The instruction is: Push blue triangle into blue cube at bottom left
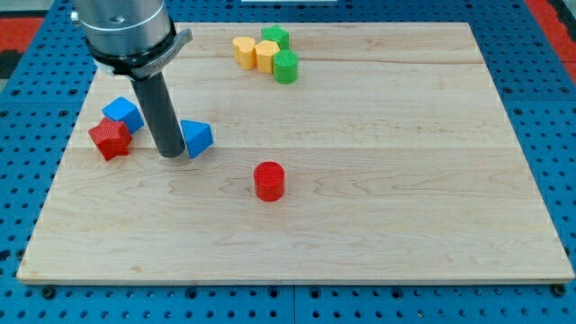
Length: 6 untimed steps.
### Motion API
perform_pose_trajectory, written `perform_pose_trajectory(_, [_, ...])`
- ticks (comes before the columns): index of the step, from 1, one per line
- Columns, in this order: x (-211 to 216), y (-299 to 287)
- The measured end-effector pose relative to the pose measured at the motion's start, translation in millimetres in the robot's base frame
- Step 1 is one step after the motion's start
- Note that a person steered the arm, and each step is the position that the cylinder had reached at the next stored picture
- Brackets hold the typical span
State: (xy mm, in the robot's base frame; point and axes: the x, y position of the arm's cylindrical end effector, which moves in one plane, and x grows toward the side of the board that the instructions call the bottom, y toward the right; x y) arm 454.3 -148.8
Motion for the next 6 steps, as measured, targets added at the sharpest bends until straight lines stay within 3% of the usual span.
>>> perform_pose_trajectory(2, [-15.8, 88.2])
perform_pose_trajectory(3, [-43.5, 84.0])
perform_pose_trajectory(5, [-47.3, -21.5])
perform_pose_trajectory(6, [-39.8, 94.0])
